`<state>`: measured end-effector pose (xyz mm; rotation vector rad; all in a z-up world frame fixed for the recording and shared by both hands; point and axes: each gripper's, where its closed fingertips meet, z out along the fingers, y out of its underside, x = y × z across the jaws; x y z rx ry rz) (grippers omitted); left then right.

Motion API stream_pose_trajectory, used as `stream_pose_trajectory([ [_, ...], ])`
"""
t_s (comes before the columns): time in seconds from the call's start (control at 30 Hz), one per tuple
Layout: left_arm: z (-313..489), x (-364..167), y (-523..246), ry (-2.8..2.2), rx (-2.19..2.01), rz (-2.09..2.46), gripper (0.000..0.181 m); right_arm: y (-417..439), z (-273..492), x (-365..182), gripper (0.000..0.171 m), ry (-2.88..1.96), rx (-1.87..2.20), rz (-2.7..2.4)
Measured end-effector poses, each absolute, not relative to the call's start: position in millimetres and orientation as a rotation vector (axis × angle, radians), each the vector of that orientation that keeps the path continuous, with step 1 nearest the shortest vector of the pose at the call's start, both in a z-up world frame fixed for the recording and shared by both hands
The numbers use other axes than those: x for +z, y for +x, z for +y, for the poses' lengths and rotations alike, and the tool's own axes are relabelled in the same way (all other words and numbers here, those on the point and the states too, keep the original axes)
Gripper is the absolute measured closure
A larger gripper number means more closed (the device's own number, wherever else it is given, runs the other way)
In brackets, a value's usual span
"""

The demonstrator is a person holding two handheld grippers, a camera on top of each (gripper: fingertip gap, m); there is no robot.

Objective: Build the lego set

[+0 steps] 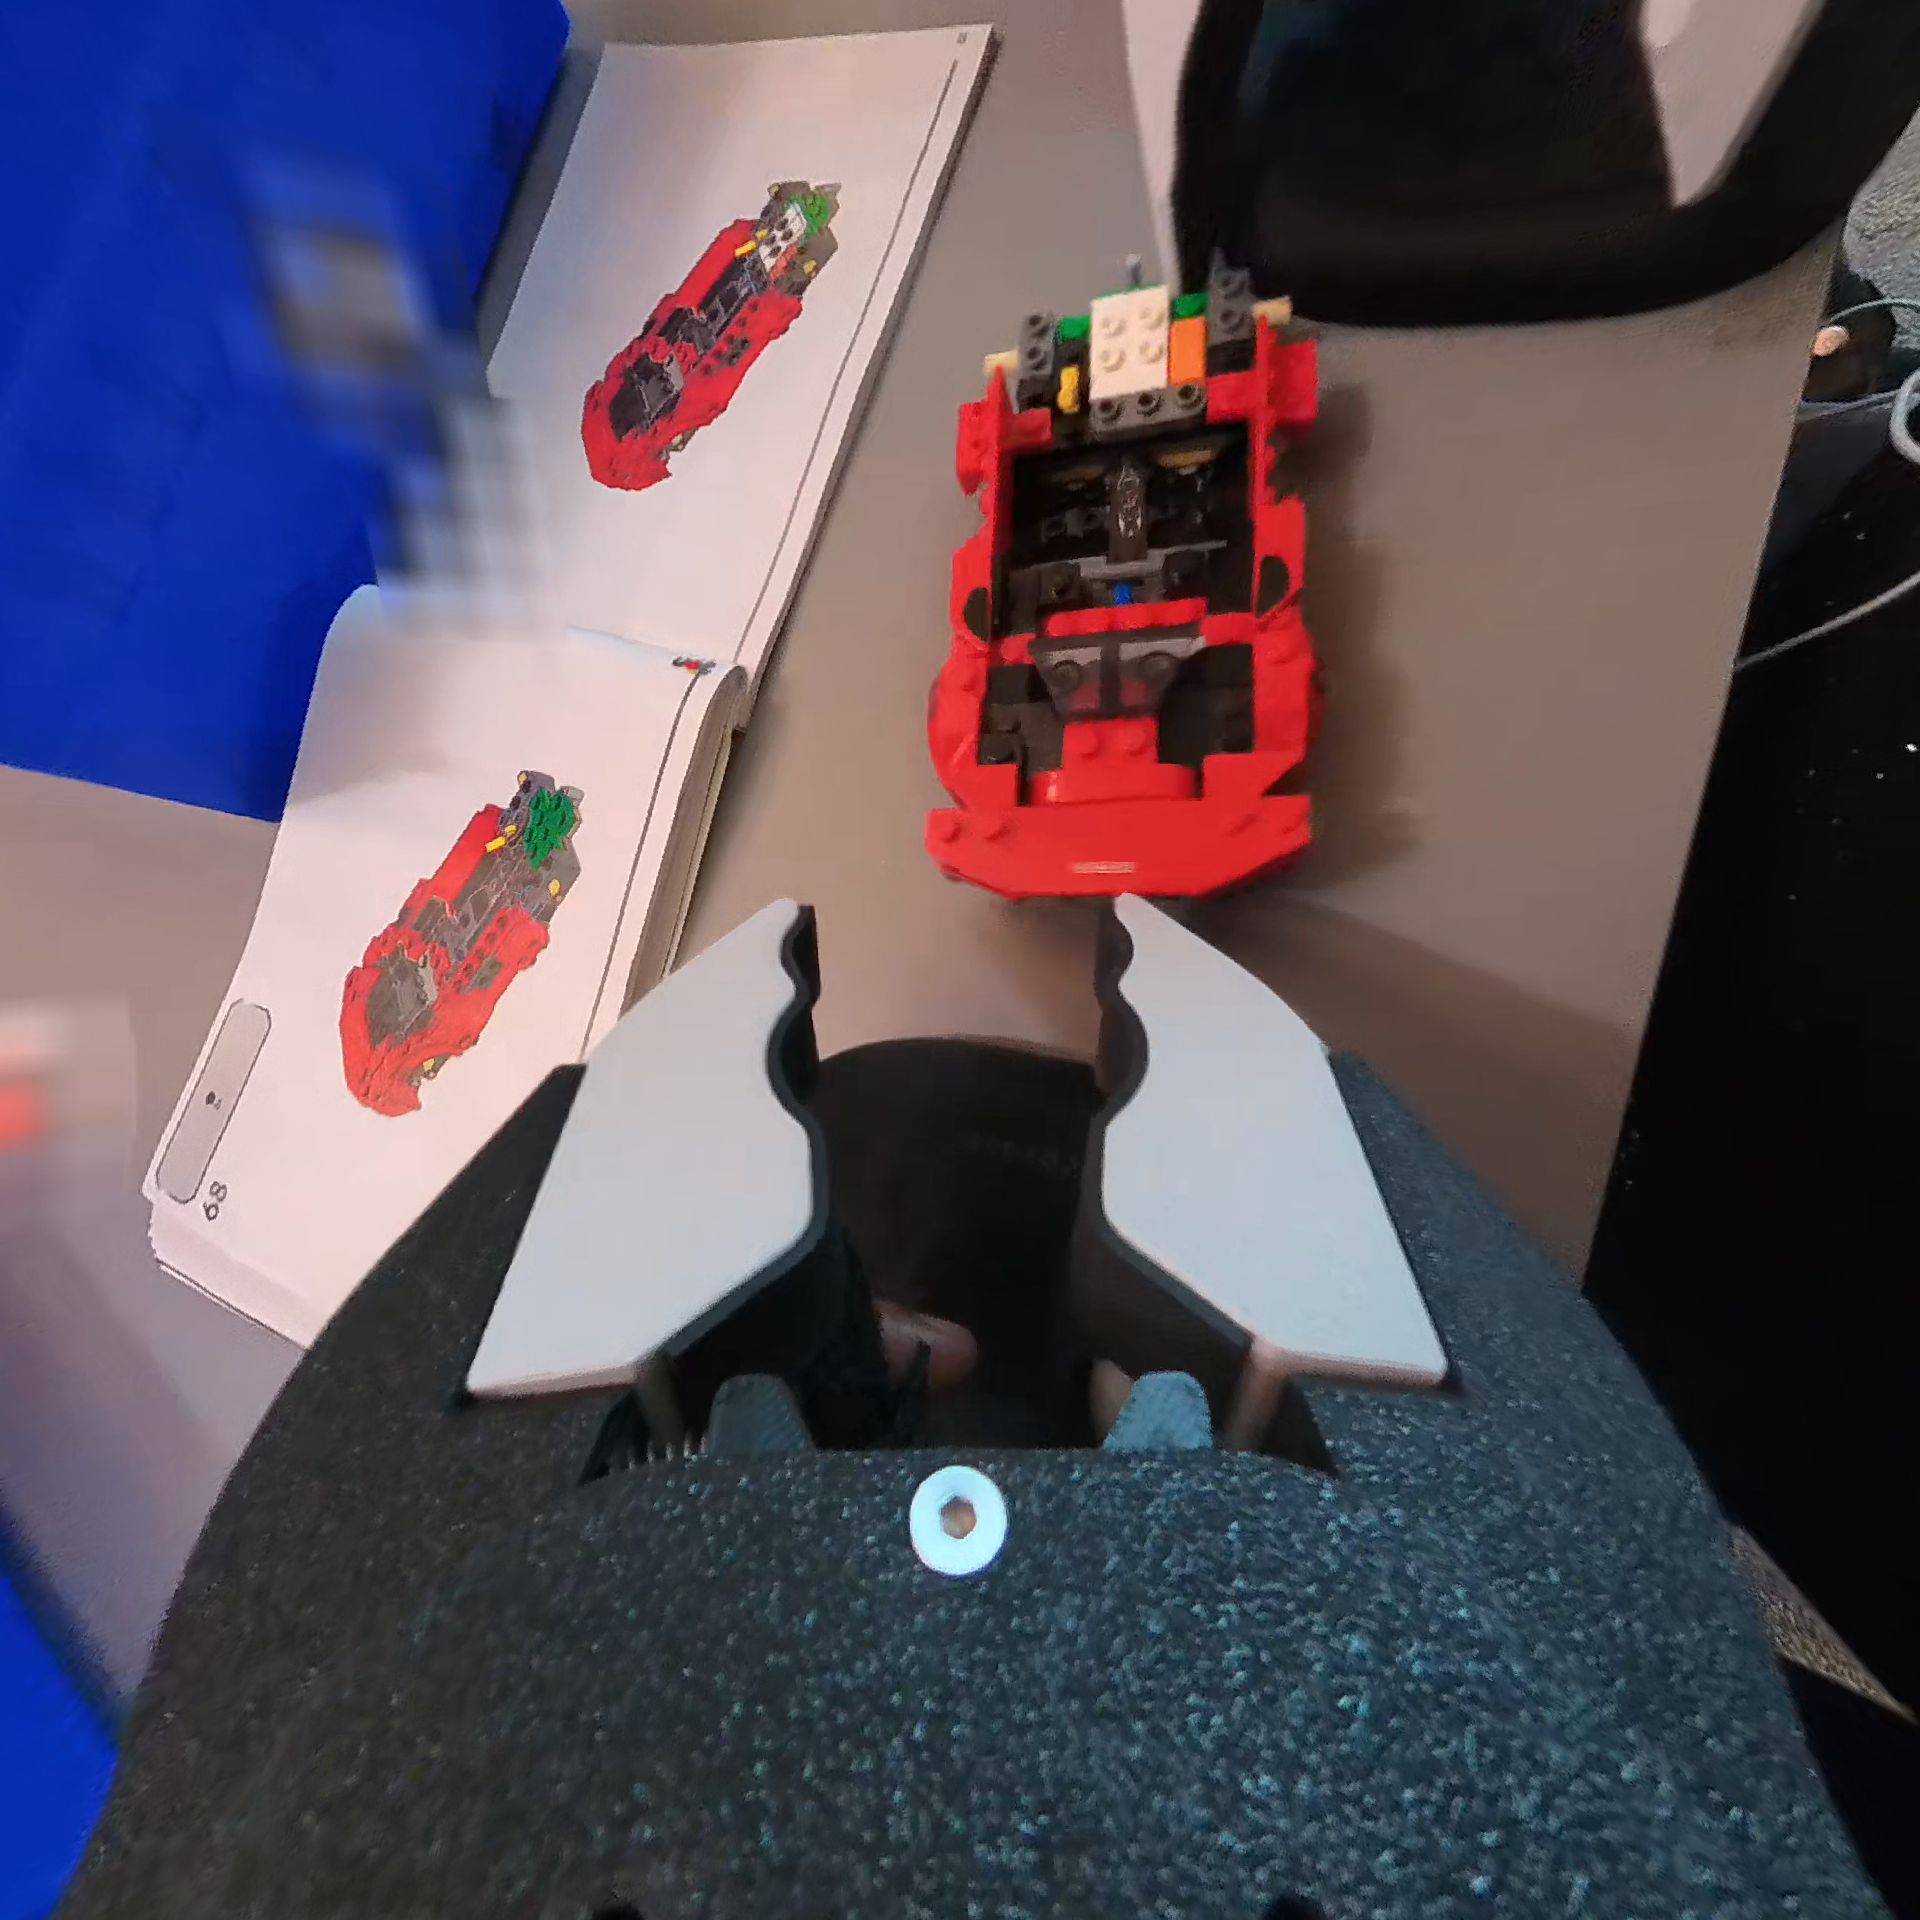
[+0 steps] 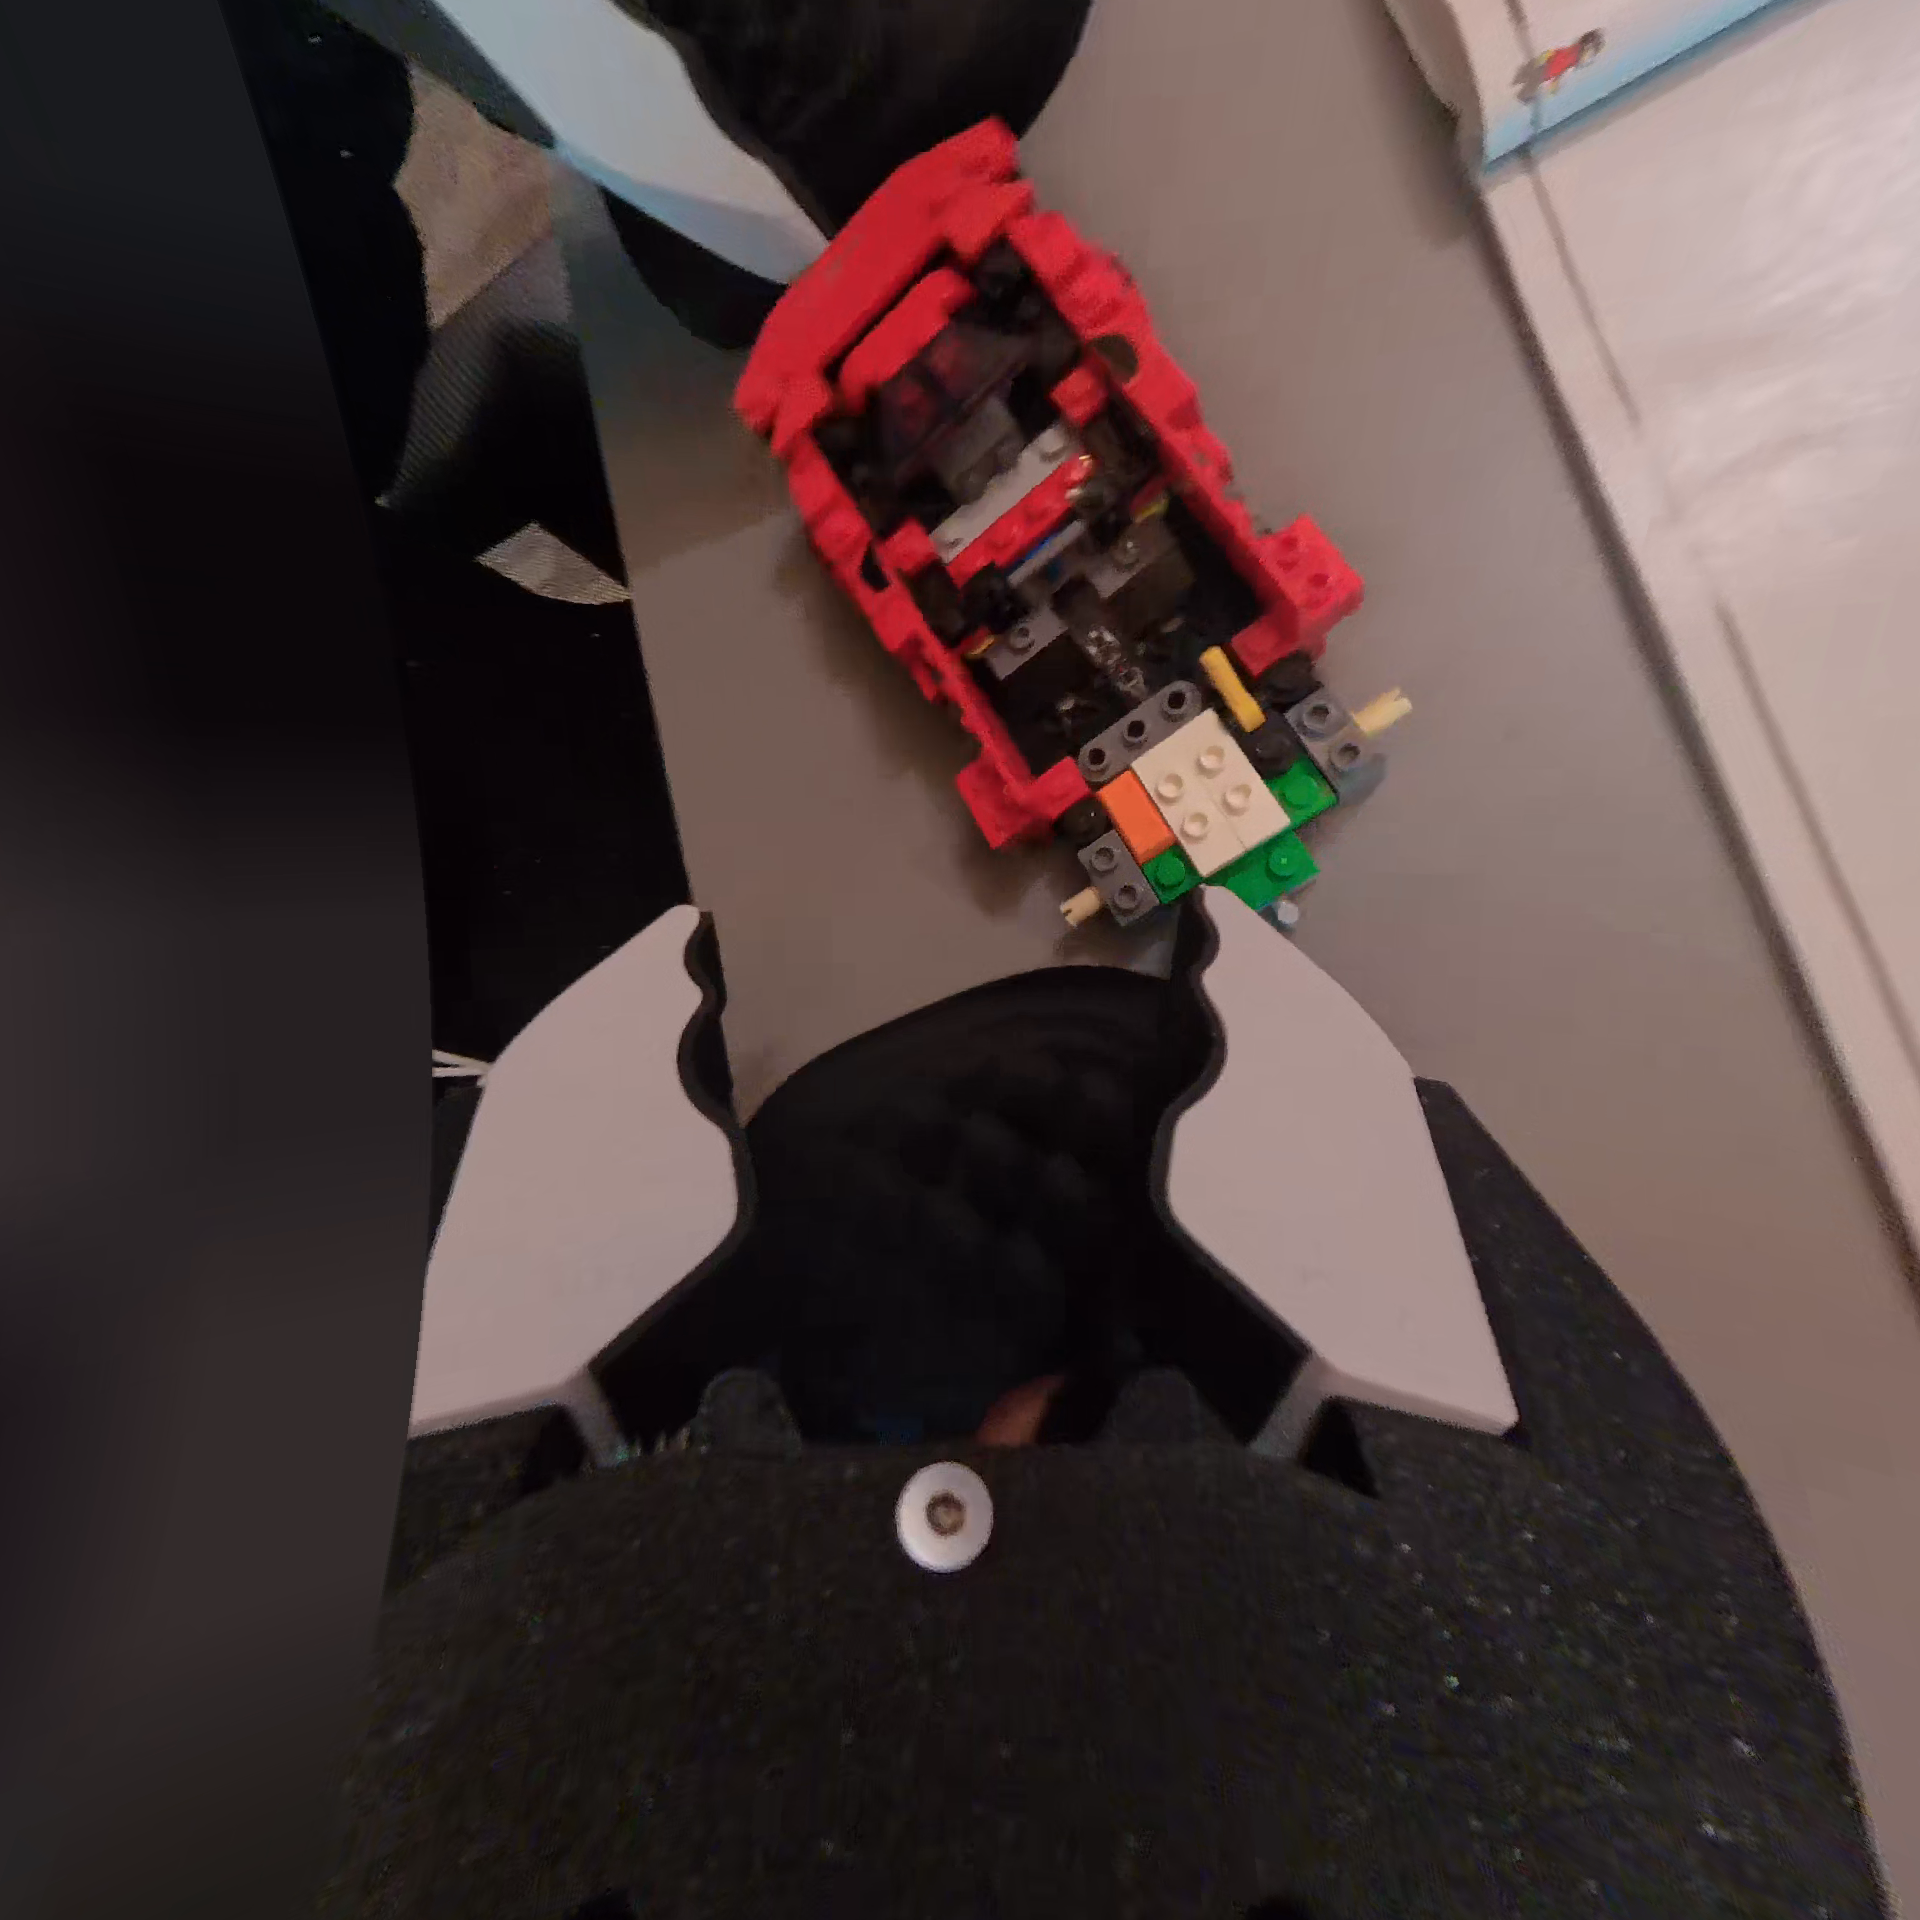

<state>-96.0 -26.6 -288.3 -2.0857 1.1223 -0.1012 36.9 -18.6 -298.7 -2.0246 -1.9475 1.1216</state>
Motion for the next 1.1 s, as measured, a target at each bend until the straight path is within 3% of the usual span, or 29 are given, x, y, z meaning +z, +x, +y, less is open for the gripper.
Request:
stream_pose_trajectory([
  [0.17,-35.8,-276.6,-106.5,-2.075,-0.224,1.175,0.133,43.2,-9.5,-281.1,0.084,-1.983,1.177,-1.851],
  [0.27,-20.6,-252.9,-122.4,-2.033,-0.270,1.152,0.137,45.3,40.6,-274.2,0.069,-1.996,1.042,-1.642],
  [0.33,10.0,-235.9,-134.0,-1.995,-0.271,1.064,0.151,43.1,67.4,-275.8,0.064,-2.005,0.970,-1.563],
  [0.37,28.0,-232.3,-138.5,-1.994,-0.272,1.020,0.170,40.0,76.2,-279.0,0.062,-2.014,0.950,-1.548],
  [0.43,57.3,-241.7,-139.1,-2.030,-0.296,1.017,0.181,35.2,91.3,-290.0,0.061,-2.061,0.876,-1.549],
  [0.67,111.1,-310.1,-139.2,-2.211,-0.228,1.059,0.181,28.3,128.9,-304.9,0.066,-2.143,0.730,-1.570],
  [0.9,109.5,-312.8,-137.7,-2.177,-0.251,1.073,0.181,17.8,120.4,-315.9,0.069,-2.159,0.662,-1.692],
  [1.1,109.1,-312.8,-137.7,-2.164,-0.241,1.084,0.181,6.5,113.2,-317.1,0.062,-2.128,0.638,-1.760],
])
